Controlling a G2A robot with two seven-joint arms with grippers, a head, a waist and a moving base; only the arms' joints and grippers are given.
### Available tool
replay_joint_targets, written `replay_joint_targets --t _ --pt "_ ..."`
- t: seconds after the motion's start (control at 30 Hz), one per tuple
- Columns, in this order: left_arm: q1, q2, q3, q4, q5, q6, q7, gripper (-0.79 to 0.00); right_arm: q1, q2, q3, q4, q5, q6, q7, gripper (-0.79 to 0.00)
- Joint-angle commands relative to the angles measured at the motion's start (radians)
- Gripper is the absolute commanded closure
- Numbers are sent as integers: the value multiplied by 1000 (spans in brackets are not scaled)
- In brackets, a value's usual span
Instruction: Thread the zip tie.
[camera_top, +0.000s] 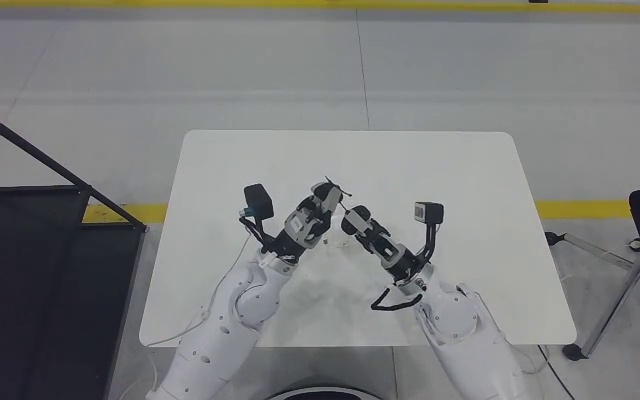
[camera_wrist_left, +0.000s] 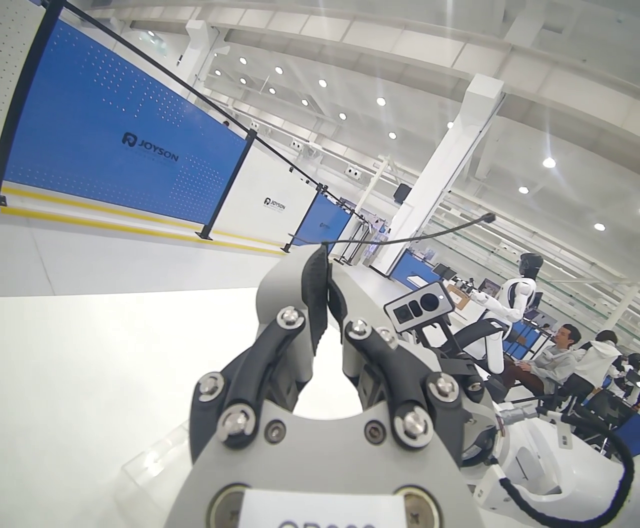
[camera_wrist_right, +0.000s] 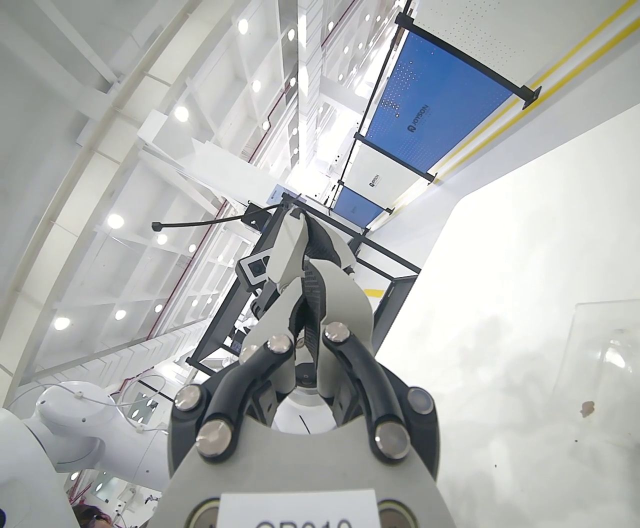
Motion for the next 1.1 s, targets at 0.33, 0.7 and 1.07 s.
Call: replay_joint_targets --t 0.33,0.7,1.07 --pt "-1 5 -17 -1 -38 -60 -73 -286 9 -3 6 -5 16 1 -1 0" --pt "5 15 -63 10 -172 -150 -145 -376 19 -2 30 16 77 -43 27 0" --pt "1 39 -134 12 -582 -201 -424 -600 45 11 54 70 260 -114 235 0"
